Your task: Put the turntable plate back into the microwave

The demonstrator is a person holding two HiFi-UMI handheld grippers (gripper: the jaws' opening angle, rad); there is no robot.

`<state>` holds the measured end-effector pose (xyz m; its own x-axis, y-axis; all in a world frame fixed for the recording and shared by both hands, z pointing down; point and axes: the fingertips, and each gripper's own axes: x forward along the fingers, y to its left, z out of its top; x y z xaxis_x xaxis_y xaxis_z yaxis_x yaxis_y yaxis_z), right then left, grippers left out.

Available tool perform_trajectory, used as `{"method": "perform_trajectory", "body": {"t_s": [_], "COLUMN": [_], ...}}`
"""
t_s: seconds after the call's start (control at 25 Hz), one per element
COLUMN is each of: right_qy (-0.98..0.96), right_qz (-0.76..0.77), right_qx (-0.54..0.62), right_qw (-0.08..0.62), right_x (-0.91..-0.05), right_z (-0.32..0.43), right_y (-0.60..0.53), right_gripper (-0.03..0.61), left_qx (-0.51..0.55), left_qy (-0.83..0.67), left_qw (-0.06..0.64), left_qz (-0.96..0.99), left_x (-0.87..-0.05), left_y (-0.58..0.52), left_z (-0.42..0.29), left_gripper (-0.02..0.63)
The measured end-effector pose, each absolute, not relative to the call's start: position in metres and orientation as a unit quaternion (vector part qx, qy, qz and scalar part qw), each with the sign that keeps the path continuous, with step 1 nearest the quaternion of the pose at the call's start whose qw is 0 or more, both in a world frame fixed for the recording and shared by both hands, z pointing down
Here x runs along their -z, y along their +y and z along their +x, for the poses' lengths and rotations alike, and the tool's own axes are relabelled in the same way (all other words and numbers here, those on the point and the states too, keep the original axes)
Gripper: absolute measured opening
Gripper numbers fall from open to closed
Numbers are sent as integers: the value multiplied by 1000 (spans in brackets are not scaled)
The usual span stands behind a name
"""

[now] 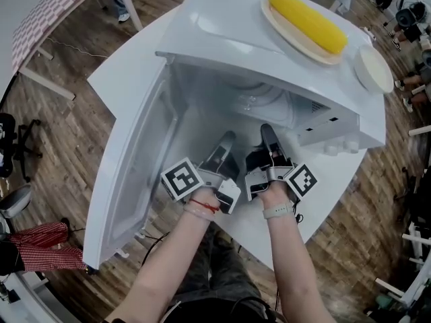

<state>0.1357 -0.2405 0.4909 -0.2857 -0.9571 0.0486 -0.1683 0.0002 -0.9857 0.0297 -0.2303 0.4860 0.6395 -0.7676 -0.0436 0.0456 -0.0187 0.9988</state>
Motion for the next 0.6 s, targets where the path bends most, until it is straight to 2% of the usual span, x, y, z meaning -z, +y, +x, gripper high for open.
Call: {"method": "perform_trajectory", "body": {"t_s": [0.6], "right_qy": [660], "right_qz": [-463], "right_qx": [530], "right_qw": [262], "right_x": [-484], "right_z": [114], "right_y": [-217], "right_gripper": [78], "left_qx": [311], "left_qy": [-303], "left_qw": [639], "left_qz": [635], "left_x": [-492], "left_y": [-250], "left_z": [31], "left_gripper": [41]}}
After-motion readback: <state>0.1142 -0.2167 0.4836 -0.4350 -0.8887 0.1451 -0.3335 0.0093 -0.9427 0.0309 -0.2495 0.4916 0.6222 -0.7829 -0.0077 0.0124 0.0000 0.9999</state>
